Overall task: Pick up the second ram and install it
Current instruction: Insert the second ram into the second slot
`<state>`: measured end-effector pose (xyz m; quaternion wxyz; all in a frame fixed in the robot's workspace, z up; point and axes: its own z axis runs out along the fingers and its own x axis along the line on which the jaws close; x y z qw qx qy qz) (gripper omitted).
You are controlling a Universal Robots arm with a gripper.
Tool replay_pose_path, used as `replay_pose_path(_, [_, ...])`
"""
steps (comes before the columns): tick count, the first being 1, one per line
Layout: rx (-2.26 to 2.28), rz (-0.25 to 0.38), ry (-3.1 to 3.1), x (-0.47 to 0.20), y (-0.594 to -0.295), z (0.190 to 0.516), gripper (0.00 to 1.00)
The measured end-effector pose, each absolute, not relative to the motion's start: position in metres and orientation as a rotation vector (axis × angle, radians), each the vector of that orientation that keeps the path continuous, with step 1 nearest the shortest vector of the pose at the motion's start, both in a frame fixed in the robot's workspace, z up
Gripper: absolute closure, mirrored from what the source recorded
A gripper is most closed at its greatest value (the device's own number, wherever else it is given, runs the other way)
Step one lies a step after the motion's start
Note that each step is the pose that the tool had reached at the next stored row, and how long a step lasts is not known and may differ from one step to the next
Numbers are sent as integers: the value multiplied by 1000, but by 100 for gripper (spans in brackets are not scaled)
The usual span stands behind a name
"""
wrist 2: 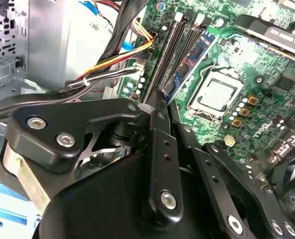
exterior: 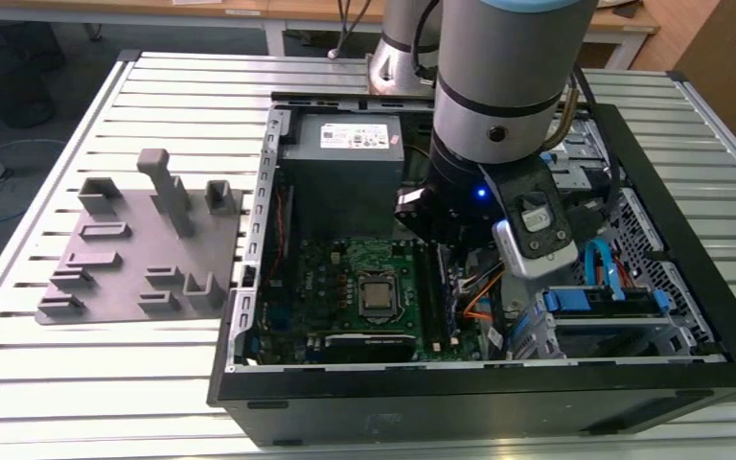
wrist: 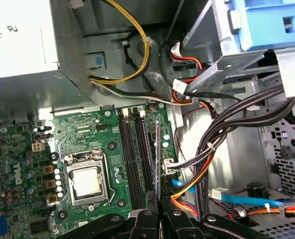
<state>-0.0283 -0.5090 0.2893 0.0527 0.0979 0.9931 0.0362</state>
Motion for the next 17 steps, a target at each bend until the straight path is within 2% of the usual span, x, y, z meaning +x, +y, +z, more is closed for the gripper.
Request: replay_pose_path(17, [486,100,2991,-28,-509,289,86])
